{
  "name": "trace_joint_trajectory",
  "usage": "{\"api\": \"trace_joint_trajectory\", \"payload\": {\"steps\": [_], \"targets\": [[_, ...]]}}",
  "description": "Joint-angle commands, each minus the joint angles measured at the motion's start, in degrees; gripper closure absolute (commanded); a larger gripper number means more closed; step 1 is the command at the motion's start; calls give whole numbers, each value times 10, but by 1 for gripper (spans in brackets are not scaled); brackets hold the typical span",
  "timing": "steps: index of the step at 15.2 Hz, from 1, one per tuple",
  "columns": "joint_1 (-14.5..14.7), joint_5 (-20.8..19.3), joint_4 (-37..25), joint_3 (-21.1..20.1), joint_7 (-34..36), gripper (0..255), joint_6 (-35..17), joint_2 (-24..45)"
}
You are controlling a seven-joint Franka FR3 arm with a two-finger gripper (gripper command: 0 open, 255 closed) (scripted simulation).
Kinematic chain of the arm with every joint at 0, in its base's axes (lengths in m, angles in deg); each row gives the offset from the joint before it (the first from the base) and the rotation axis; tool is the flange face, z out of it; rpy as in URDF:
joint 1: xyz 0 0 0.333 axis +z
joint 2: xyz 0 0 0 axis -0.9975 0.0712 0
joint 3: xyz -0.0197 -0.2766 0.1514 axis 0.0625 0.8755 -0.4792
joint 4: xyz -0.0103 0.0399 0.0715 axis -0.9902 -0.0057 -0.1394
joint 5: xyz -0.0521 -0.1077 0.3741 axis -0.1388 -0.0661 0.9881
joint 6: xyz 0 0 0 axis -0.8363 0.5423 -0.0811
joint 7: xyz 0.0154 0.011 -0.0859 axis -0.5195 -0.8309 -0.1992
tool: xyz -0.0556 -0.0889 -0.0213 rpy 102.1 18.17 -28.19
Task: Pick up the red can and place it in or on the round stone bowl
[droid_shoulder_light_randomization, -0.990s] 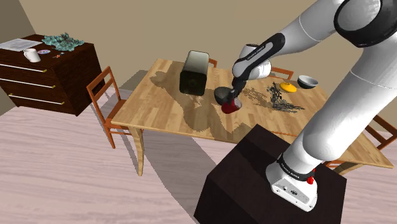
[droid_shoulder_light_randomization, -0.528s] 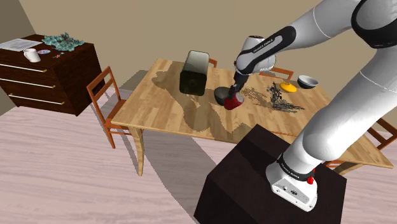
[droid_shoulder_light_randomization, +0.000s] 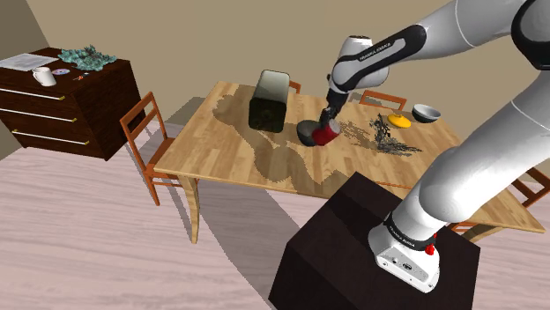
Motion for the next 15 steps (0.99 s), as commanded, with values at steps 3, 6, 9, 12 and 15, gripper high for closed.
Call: {"api": "trace_joint_trajectory", "payload": {"steps": [3,6,9,12,15], "targets": [[-2,-6,-12,-2,3,255,27,-16],[-1,22,-85,13,-32,255,44,42],[-7,51,-162,24,-67,255,66,102],[-18,81,-245,29,-99,255,94,163],[-35,110,-334,31,-126,255,128,225]]}}
